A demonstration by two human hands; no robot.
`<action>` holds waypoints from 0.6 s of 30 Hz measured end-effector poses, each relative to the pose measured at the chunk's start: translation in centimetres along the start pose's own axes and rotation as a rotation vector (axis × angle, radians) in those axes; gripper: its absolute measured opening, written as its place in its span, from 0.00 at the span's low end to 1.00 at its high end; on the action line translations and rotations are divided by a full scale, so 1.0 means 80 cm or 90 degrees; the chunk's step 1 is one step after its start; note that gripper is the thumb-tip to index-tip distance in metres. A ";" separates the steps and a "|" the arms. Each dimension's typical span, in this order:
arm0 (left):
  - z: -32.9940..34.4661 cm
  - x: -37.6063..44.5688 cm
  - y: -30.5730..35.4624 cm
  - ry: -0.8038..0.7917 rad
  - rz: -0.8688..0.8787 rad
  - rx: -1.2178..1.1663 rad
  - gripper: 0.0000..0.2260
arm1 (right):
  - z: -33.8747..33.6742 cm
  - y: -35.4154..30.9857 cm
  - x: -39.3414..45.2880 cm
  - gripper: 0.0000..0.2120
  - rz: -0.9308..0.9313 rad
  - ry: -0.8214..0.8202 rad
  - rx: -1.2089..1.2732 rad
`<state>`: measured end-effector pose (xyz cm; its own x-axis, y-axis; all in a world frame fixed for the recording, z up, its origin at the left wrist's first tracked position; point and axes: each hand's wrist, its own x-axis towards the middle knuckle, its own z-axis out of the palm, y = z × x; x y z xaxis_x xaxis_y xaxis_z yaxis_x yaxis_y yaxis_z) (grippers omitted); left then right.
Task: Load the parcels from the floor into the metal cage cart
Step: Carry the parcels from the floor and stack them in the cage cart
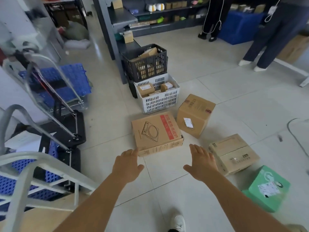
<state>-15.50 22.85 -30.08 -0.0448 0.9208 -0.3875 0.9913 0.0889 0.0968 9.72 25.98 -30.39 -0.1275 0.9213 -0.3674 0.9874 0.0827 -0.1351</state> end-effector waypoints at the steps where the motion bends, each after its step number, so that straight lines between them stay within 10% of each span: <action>1: -0.006 0.019 0.001 -0.002 -0.009 0.000 0.31 | -0.008 0.006 0.020 0.41 -0.003 -0.001 -0.005; 18: -0.053 0.319 -0.050 -0.011 -0.115 -0.120 0.32 | -0.060 0.004 0.361 0.39 -0.006 -0.026 -0.001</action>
<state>-21.09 47.60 -36.50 -0.2146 0.8770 -0.4298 0.9268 0.3218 0.1938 6.84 54.43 -36.61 -0.1405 0.9042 -0.4033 0.9862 0.0918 -0.1377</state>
